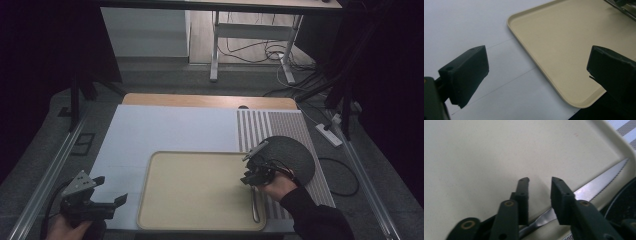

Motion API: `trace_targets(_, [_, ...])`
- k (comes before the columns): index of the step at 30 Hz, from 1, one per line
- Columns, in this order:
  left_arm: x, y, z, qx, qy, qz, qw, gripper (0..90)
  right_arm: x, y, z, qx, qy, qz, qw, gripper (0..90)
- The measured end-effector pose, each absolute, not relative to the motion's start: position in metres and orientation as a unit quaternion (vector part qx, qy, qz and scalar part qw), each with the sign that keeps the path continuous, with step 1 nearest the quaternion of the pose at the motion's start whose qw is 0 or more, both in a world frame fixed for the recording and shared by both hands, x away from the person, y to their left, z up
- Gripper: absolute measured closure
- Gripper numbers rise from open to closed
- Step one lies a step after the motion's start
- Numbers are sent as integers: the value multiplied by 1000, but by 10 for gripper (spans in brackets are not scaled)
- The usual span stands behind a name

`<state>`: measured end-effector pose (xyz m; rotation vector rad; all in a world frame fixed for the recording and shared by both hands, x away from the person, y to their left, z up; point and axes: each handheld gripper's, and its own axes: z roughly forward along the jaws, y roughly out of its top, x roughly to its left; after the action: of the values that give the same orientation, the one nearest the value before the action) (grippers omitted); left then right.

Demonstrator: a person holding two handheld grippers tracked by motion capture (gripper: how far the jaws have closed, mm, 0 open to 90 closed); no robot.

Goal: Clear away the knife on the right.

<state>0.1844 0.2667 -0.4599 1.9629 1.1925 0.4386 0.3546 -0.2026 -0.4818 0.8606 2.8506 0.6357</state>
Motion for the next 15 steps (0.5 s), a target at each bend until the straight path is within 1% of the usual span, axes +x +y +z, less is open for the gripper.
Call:
trace_targets(3, [184, 267, -460, 773, 469, 173, 391, 38, 354, -203, -479, 289, 931, 218, 52, 588])
trace_targets(4, [184, 267, -460, 773, 469, 172, 391, 37, 353, -203, -478, 291, 929, 221, 55, 509])
trace_targets(5, [184, 267, -460, 773, 469, 172, 391, 37, 353, -203, -478, 291, 929, 221, 55, 509])
trace_targets(6, [184, 267, -460, 773, 469, 172, 391, 37, 353, -204, -477, 293, 928, 221, 58, 476])
trace_targets(9, [184, 267, -460, 773, 469, 173, 391, 37, 352, -205, -476, 299, 925, 228, 56, 333])
trace_targets(11, [184, 267, -460, 773, 469, 173, 391, 37, 350, -205, -476, 300, 923, 231, 66, 263])
trace_targets(14, [184, 266, -460, 774, 468, 173, 390, 37, 350, -207, -475, 309, 916, 243, 83, 131])
trace_targets(15, [184, 266, -460, 774, 468, 173, 391, 37, 350, -207, -475, 309, 916, 243, 83, 131])
